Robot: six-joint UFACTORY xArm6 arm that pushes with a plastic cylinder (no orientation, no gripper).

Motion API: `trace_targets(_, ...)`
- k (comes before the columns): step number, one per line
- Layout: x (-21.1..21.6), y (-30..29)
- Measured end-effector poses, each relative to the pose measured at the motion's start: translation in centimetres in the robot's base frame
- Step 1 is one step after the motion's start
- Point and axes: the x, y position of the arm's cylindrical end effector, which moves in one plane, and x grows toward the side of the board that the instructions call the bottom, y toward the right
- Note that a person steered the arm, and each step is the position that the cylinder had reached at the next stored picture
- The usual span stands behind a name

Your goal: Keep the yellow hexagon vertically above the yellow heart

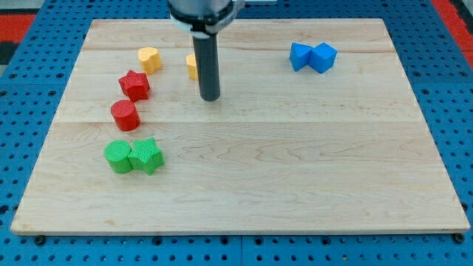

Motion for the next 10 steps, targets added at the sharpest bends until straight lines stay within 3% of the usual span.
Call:
trace_targets(2, -4.6, -1.3)
trace_targets(4, -7.2, -6.4)
trace_targets(7, -3.9, -12.6)
trace_targets(9, -5.1, -18.4)
trace_targets(10, -5.3, -18.0)
